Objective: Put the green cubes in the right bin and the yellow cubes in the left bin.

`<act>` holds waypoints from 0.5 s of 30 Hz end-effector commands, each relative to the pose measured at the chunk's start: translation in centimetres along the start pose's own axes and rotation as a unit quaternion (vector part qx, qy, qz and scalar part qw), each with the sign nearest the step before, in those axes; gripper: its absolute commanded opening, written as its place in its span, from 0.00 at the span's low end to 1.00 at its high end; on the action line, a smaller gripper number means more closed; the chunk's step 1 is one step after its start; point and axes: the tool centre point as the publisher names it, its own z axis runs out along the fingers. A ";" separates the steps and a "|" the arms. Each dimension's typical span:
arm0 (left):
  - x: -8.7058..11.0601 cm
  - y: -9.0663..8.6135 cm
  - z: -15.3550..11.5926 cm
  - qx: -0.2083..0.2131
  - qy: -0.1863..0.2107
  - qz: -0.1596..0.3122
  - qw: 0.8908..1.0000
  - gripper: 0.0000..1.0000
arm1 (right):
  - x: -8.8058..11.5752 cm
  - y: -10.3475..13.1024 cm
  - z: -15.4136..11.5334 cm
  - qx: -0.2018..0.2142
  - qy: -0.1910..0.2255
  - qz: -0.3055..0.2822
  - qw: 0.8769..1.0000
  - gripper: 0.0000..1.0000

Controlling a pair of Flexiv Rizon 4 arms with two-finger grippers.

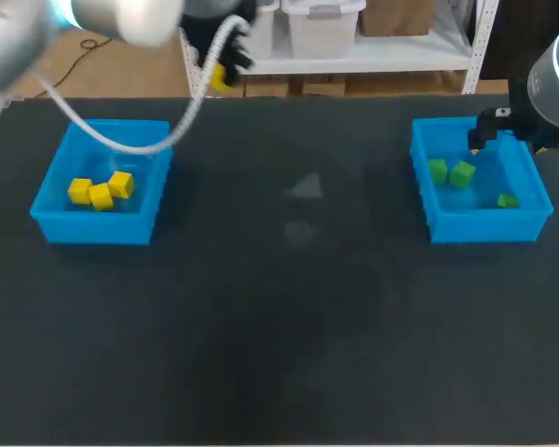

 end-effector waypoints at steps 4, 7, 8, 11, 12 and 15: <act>16.3 3.5 -2.4 -0.018 -0.029 -0.097 0.995 0.00 | 0.3 0.0 -0.1 0.001 -0.005 0.001 1.000 1.00; 18.3 4.0 -1.9 -0.017 -0.020 -0.114 0.993 0.00 | 0.3 0.0 -0.1 0.001 -0.005 0.001 1.000 1.00; 18.9 4.0 -1.7 -0.015 -0.017 -0.117 0.993 0.00 | 0.3 0.0 -0.1 0.001 -0.005 0.001 1.000 1.00; 20.5 4.1 -1.0 -0.011 -0.005 -0.130 0.991 0.00 | 0.3 0.0 -0.1 0.001 -0.005 0.001 1.000 1.00; 21.0 4.1 -0.7 -0.010 0.000 -0.133 0.991 0.00 | 0.3 0.0 -0.1 0.001 -0.005 0.001 1.000 1.00; 22.1 4.3 -0.1 -0.007 0.005 -0.142 0.990 0.00 | 0.3 0.0 -0.1 0.001 -0.005 0.001 1.000 1.00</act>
